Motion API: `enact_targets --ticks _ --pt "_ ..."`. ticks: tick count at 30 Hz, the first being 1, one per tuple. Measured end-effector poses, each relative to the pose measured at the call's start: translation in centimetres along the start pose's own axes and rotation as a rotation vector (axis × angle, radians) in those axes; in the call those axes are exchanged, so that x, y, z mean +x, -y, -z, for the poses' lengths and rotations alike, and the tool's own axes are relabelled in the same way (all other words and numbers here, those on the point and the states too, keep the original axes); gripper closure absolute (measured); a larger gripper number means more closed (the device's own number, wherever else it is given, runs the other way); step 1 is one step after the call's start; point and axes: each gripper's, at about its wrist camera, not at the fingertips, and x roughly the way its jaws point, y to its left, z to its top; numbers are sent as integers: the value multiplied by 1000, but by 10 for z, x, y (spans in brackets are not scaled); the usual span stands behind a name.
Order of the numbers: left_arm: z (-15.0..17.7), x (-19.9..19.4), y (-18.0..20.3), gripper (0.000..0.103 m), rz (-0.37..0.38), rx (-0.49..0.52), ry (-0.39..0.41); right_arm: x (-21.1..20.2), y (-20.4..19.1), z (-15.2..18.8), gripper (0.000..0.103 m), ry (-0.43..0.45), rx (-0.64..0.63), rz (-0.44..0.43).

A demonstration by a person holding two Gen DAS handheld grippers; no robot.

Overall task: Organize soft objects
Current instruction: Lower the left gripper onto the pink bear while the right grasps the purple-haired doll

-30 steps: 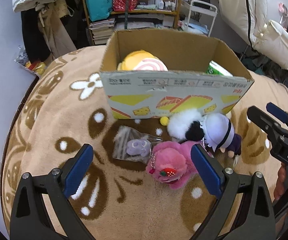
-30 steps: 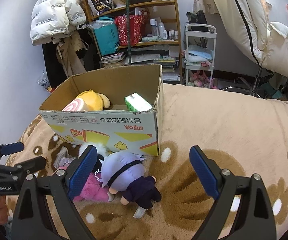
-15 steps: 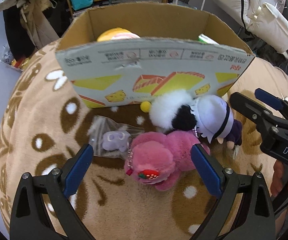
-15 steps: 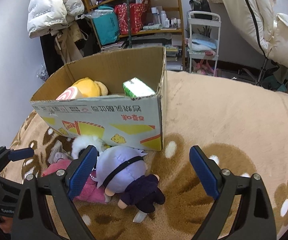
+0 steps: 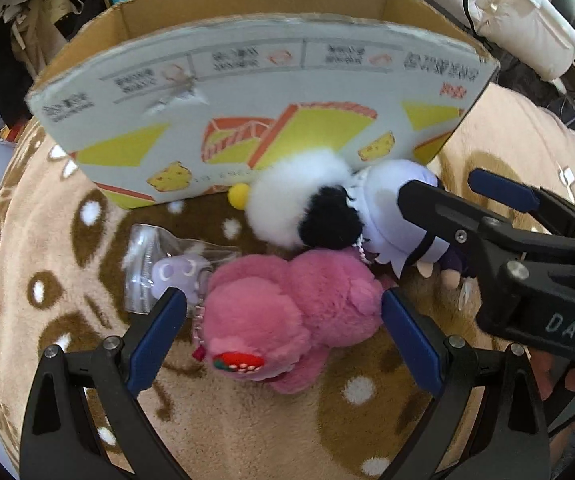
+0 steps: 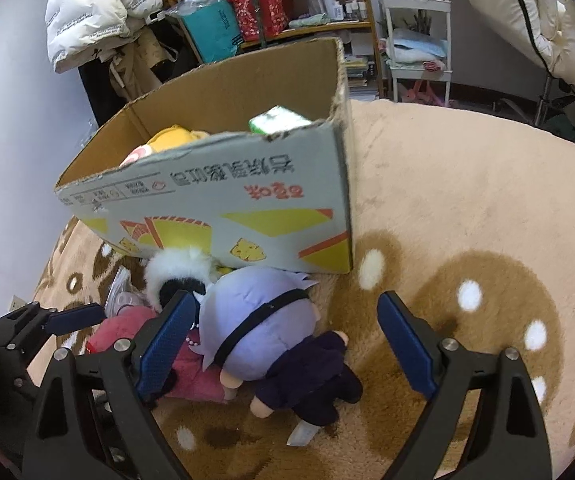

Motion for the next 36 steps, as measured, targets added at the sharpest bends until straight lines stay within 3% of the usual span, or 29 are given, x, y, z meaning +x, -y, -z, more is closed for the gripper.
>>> enact_targets --ticks 7,12,18,26,30,36 --pt "-2 13 9 6 0 5 -21 12 -4 5 22 -58 -16 -24" --pt "0 20 13 6 3 -9 -24 21 -1 9 23 -86 -3 -50" --pt "6 30 4 6 42 -50 -52 19 -5 11 34 -96 -24 -58" --pt "14 35 -9 14 47 -57 -63 23 -13 14 34 -130 -80 -30" --pt "23 35 -17 18 45 -53 -60 15 -25 16 41 -108 -136 11" --pt "30 26 -20 20 34 -55 -50 8 -22 19 42 -105 -108 9"
